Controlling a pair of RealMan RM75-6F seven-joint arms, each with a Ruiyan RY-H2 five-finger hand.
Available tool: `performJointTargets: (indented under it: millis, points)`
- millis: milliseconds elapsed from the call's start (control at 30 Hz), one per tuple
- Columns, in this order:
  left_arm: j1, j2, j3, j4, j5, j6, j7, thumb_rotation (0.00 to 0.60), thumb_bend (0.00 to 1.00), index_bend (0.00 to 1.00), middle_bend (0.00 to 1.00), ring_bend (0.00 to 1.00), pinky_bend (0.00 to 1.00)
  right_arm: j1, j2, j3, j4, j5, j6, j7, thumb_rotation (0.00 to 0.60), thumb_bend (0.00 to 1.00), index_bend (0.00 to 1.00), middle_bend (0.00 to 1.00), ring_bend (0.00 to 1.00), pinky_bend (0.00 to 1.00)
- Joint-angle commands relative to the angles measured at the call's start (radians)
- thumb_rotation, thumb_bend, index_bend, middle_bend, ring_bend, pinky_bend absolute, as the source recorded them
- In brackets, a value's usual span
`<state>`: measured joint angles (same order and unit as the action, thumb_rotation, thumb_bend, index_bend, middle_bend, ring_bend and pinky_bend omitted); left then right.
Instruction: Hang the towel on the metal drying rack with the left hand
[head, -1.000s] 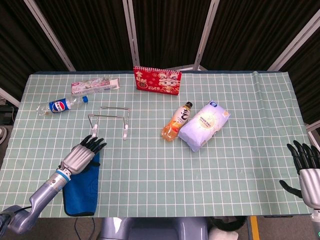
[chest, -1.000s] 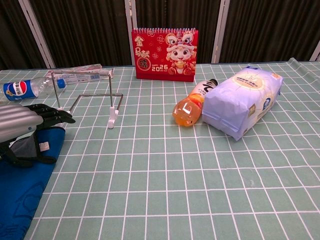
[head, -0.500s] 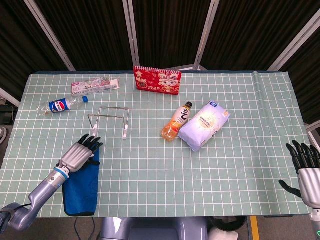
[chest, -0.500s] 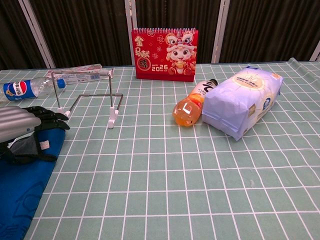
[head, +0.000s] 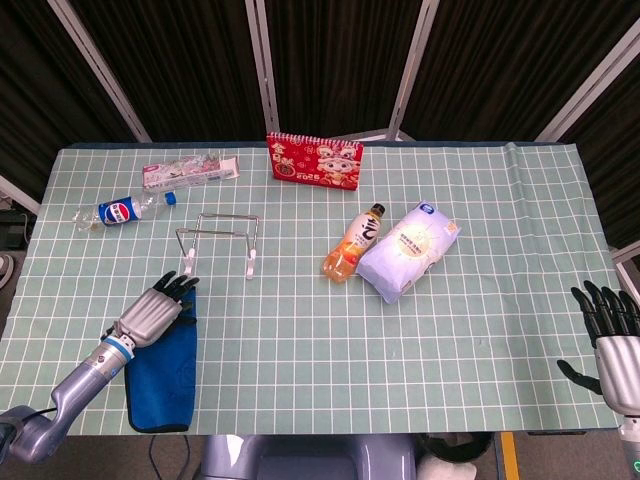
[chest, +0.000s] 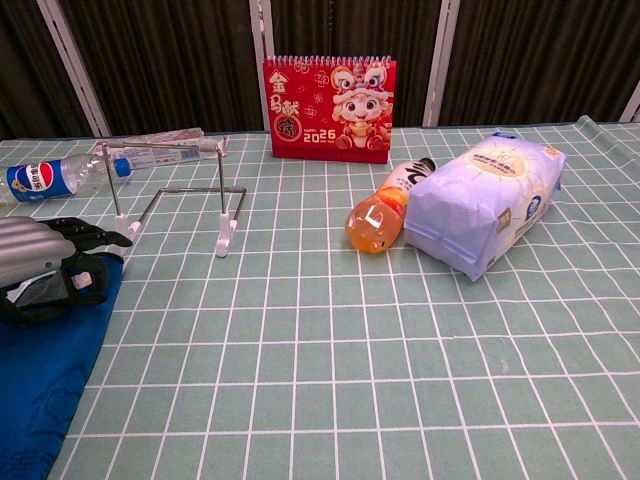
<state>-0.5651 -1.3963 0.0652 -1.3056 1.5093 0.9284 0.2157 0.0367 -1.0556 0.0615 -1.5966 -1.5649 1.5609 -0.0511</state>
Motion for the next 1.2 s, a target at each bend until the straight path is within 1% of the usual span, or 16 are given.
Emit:
performJointTargets:
  millis: [33, 267, 467, 667, 1067, 1133, 1200]
  points:
    - [0.001, -0.001, 0.002, 0.005, 0.005, 0.005, -0.011, 0.600, 0.52, 0.39, 0.00, 0.00, 0.00, 0.000, -0.001, 0.000, 0.000, 0.001, 0.000, -0.002, 0.600, 0.00, 0.02, 0.00, 0.00, 0.00]
    - [0.002, 0.003, 0.005, 0.007, 0.026, 0.028, -0.049, 0.600, 0.53, 0.41, 0.00, 0.00, 0.00, 0.001, -0.002, 0.000, 0.000, 0.002, -0.003, -0.005, 0.600, 0.00, 0.02, 0.00, 0.00, 0.00]
    - [0.002, 0.020, 0.006, -0.008, 0.032, 0.037, -0.073, 0.600, 0.53, 0.36, 0.00, 0.00, 0.00, 0.002, -0.002, -0.001, -0.001, 0.002, -0.004, -0.005, 0.600, 0.00, 0.02, 0.00, 0.00, 0.00]
    - [-0.002, 0.032, 0.004, -0.019, 0.031, 0.032, -0.118, 0.600, 0.53, 0.36, 0.00, 0.00, 0.00, 0.001, -0.002, -0.002, -0.002, 0.002, -0.003, -0.007, 0.600, 0.00, 0.02, 0.00, 0.00, 0.00]
    - [-0.001, 0.055, 0.005, -0.025, 0.035, 0.040, -0.162, 0.600, 0.55, 0.45, 0.00, 0.00, 0.00, 0.003, -0.004, -0.002, -0.004, 0.007, -0.009, -0.018, 0.600, 0.00, 0.02, 0.00, 0.00, 0.00]
    - [-0.001, 0.056, 0.005, -0.024, 0.036, 0.041, -0.164, 0.600, 0.56, 0.49, 0.00, 0.00, 0.00, 0.003, -0.004, -0.002, -0.004, 0.006, -0.009, -0.018, 0.600, 0.00, 0.02, 0.00, 0.00, 0.00]
    - [0.000, 0.058, 0.006, -0.026, 0.039, 0.045, -0.167, 0.600, 0.59, 0.56, 0.00, 0.00, 0.00, 0.003, -0.004, -0.002, -0.005, 0.006, -0.009, -0.018, 0.600, 0.00, 0.03, 0.00, 0.00, 0.00]
